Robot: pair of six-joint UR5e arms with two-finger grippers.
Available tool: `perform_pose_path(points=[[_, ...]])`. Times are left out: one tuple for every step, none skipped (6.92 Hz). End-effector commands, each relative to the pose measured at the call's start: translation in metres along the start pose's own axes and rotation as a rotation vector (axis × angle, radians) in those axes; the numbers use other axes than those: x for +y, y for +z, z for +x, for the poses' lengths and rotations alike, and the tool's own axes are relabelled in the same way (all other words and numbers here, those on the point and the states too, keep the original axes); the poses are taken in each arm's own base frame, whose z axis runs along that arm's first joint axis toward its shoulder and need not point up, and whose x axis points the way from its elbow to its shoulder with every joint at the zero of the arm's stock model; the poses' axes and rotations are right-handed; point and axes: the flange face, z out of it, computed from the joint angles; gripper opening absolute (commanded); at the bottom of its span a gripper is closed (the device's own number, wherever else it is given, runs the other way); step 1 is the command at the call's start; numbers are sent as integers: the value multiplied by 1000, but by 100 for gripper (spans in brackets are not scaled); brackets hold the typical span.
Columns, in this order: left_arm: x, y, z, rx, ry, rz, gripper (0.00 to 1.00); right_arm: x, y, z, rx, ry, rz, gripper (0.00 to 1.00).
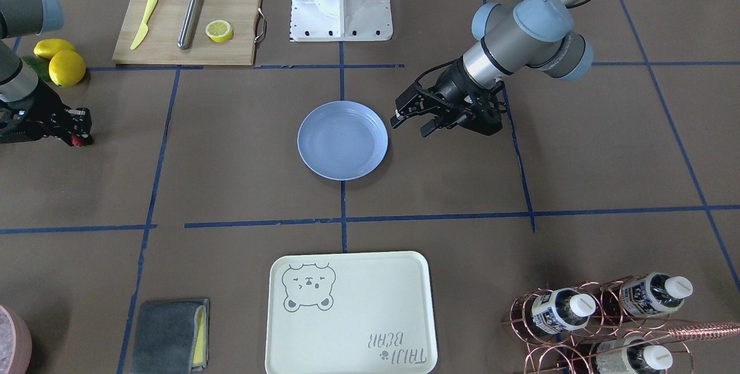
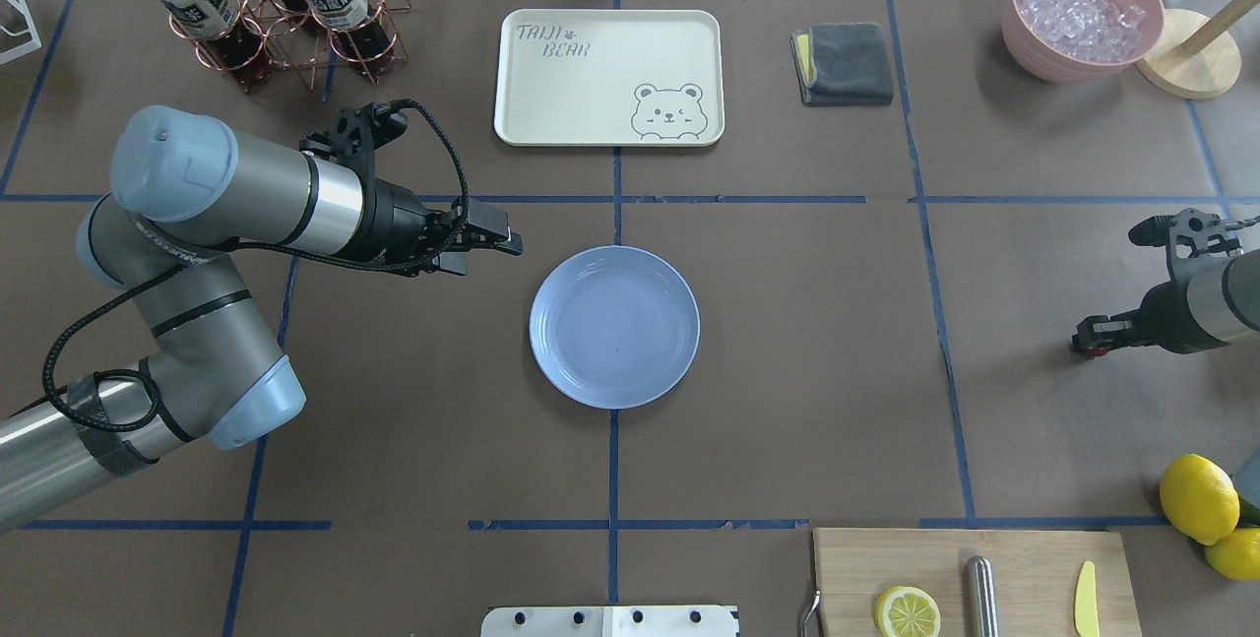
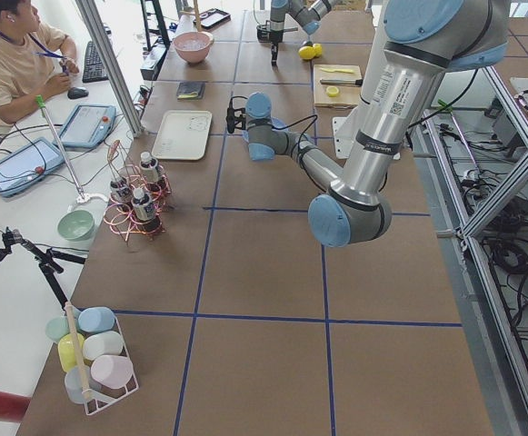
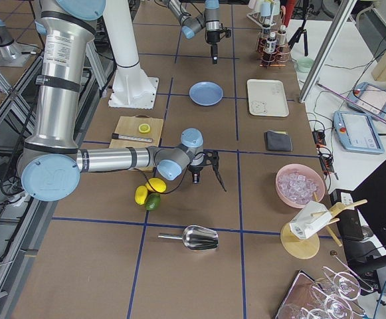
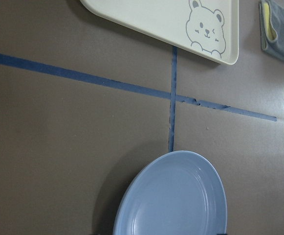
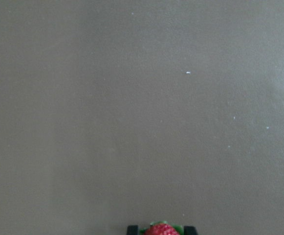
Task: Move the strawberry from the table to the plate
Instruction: 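Grasp the red strawberry with the right gripper and lift it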
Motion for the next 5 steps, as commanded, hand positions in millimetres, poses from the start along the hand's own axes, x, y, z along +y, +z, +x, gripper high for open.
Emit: perform_pose_path(points=[[0, -1, 1, 1, 1, 0, 84, 1, -38, -22, -54, -17, 41, 0], [1, -5, 5, 12, 6, 2, 84, -3, -57, -46, -91, -17, 66, 0], [4, -12, 1, 12, 6, 3, 84, -14, -68, -82, -151, 72, 84, 0], [6, -26, -12, 6, 2, 10, 84, -24, -71, -130, -216, 107, 86, 0], [2, -39, -21, 2, -1, 25, 84, -31, -73, -181, -282, 149, 75, 0]])
